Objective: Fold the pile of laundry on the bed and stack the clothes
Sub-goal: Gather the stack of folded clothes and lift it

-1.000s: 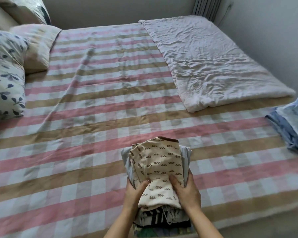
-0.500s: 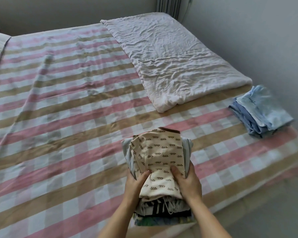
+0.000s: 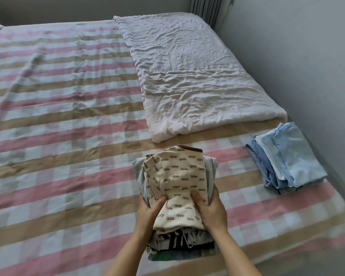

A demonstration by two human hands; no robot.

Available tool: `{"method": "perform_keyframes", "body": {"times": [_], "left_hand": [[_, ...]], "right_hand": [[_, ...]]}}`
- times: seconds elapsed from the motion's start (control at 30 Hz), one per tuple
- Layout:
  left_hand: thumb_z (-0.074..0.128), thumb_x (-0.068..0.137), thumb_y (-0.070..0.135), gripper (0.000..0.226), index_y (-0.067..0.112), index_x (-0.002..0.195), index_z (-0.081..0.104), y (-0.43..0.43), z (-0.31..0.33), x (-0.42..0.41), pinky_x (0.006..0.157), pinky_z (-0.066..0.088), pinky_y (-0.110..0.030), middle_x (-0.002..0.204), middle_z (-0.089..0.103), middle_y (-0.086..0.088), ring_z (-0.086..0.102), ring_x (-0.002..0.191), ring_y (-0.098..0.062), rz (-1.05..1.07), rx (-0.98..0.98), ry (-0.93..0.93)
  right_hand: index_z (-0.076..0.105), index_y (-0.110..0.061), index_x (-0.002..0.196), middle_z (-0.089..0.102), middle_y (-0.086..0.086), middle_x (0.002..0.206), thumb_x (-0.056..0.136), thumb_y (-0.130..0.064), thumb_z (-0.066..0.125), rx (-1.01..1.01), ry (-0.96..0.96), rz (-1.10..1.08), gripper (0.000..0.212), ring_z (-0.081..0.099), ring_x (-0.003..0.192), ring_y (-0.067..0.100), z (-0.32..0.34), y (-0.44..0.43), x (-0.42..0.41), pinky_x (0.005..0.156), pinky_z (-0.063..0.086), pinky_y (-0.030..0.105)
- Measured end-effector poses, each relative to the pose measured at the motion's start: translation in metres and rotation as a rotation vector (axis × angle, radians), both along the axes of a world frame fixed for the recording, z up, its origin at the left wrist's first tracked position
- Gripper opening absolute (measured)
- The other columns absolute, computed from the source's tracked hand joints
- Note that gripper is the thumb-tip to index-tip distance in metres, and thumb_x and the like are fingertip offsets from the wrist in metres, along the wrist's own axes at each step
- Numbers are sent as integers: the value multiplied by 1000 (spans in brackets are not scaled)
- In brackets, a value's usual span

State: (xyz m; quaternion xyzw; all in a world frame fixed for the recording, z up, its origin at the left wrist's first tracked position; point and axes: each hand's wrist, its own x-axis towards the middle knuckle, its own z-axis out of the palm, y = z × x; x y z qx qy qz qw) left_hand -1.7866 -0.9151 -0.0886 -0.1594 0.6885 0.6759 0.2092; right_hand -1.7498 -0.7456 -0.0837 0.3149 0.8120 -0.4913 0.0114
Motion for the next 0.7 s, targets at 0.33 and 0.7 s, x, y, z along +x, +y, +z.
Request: {"method": "perform_keyframes", "body": {"times": [0.33, 0.7], "left_hand": [[71, 50, 52, 90, 22, 130, 44, 159, -40, -15, 101, 43, -46, 122, 60, 0, 57, 112, -18, 46, 37, 11], [72, 53, 48, 91, 21, 134, 39, 236, -71, -40, 104, 40, -46, 126, 56, 1, 54, 117, -17, 62, 63, 63]], "right_hand": [[43, -38, 123, 60, -22, 103, 56, -85, 45, 44, 15, 60, 83, 57, 93, 6, -47, 166, -26, 76, 40, 26], [49, -32, 117, 59, -30, 94, 72, -67, 60, -24, 107, 129, 58, 54, 86, -17, -83, 243, -60, 72, 40, 1]]}}
